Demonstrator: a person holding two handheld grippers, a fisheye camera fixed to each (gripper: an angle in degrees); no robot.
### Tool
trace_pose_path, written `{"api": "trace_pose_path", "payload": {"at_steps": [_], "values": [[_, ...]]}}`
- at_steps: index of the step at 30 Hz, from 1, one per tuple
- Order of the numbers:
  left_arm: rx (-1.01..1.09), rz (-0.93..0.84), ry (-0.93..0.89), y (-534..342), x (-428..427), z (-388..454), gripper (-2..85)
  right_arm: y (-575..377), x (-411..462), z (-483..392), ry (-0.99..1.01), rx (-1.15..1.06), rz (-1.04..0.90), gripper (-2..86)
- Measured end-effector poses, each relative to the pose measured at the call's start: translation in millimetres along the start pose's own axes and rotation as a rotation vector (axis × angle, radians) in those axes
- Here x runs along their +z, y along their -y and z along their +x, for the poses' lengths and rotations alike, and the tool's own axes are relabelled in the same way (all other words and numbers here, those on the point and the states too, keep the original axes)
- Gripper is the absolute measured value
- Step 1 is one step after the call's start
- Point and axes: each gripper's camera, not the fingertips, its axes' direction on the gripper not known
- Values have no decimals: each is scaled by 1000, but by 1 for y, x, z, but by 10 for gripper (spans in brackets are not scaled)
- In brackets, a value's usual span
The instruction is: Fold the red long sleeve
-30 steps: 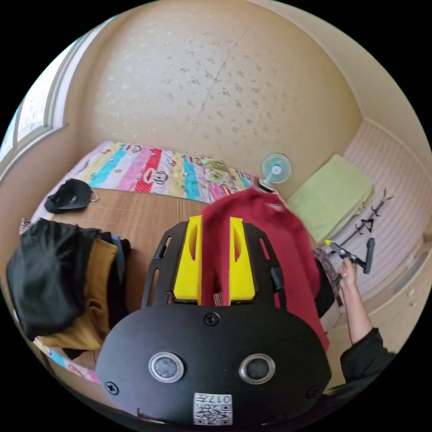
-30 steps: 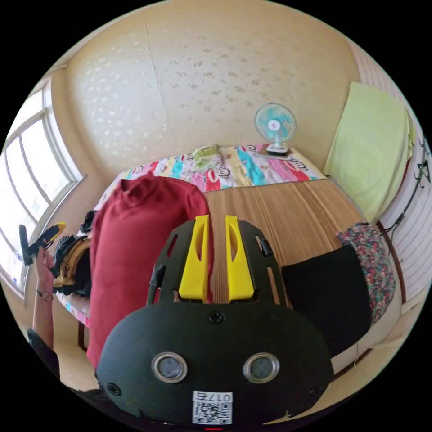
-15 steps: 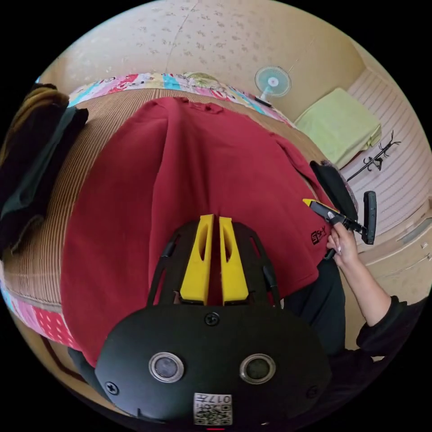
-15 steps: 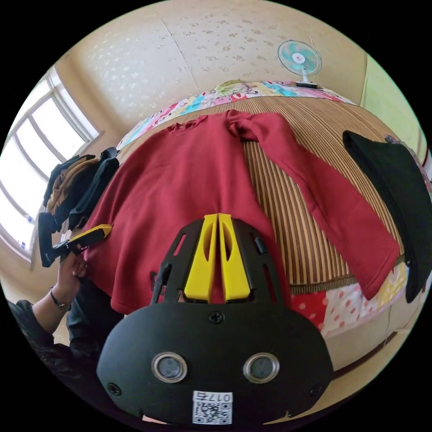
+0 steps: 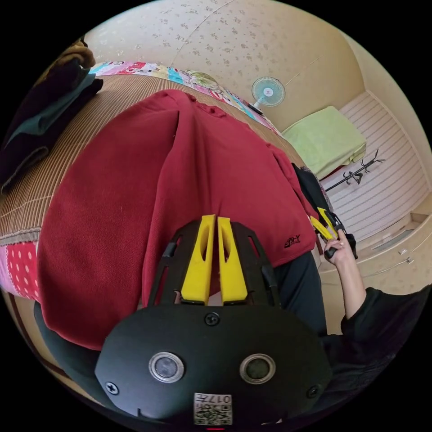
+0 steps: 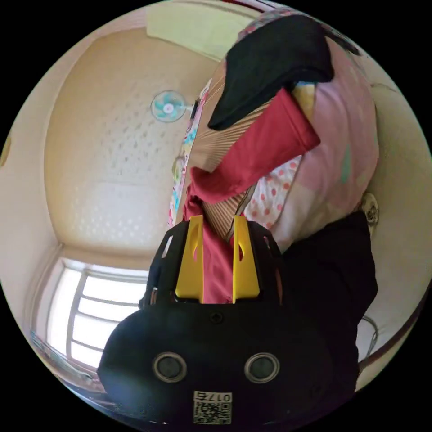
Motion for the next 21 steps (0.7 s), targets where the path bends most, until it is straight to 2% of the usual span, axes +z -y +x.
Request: {"api": "trace_pose_path", "payload": {"at_steps": [4, 11, 14, 16, 18, 21], "values": [[-24, -21, -21, 2, -4, 0, -9, 33, -30, 51, 75, 267, 150, 101], [-67, -96, -165, -18, -20, -15, -2, 61, -45, 84, 152, 357, 236, 45], [-49, -112, -78, -31, -42, -18, 27, 84, -63, 24, 179, 156, 343, 37], [-52, -102, -24, -40, -65, -22, 52, 104, -59, -64, 137, -93, 396, 34], [-64, -75, -6, -47, -85, -27, 56, 114, -36, -134, 156, -255, 351, 33], [-116, -13, 33, -57, -119, -38, 61, 96, 23, -238, 290, -489, 259, 31]]}}
